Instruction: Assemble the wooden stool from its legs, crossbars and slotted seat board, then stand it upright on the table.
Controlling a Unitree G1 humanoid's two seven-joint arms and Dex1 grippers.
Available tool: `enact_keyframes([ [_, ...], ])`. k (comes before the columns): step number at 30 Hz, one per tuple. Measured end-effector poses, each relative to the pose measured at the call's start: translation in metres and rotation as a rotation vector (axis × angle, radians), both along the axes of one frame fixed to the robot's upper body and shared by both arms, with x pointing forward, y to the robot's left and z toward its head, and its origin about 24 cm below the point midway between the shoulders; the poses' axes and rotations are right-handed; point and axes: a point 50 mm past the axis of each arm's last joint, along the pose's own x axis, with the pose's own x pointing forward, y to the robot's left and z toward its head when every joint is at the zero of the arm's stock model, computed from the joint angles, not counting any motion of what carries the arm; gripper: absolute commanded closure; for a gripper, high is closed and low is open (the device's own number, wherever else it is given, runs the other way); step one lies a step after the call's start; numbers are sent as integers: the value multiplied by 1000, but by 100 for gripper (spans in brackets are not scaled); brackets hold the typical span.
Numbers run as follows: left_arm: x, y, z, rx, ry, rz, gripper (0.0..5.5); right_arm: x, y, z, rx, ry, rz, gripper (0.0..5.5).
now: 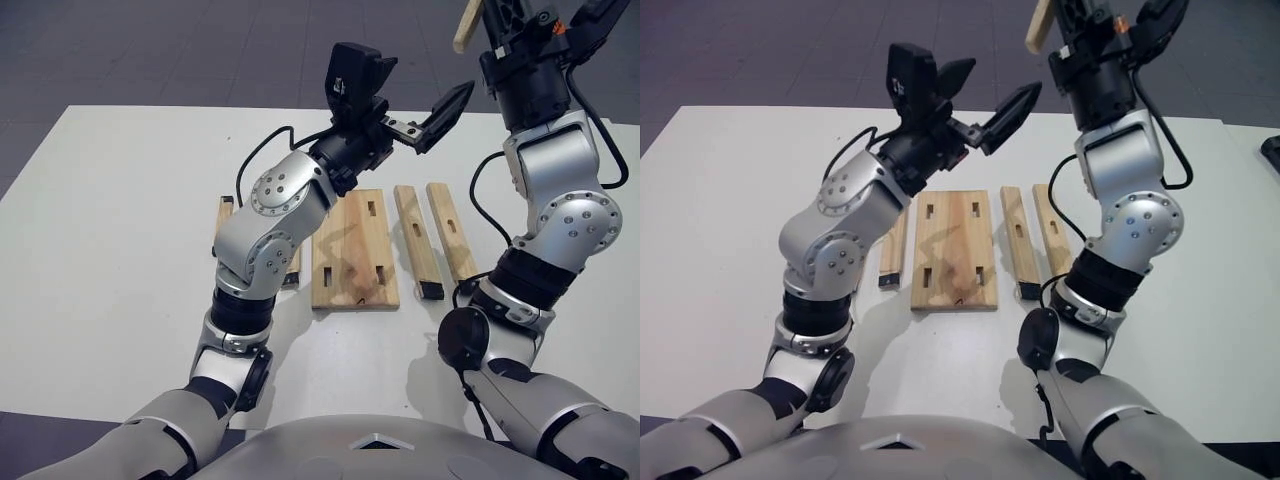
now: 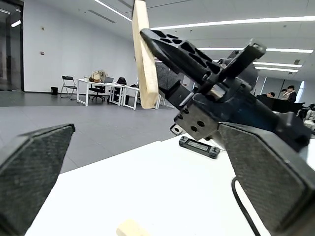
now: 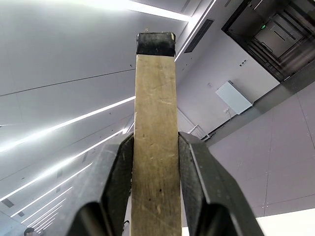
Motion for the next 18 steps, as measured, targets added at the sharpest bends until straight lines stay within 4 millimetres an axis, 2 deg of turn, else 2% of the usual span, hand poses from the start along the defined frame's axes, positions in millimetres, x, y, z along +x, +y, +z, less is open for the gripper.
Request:
enact_keyframes([
  [9, 13, 1, 1, 29, -6, 60, 10, -8, 12, -8, -137, -6, 4, 420],
  [17, 18, 5, 4, 10, 0, 78, 10, -10, 18, -13, -181, -4, 8, 420],
  [18, 18, 5, 3, 11, 3, 79, 29, -9, 18, -14, -191, -3, 4, 420],
])
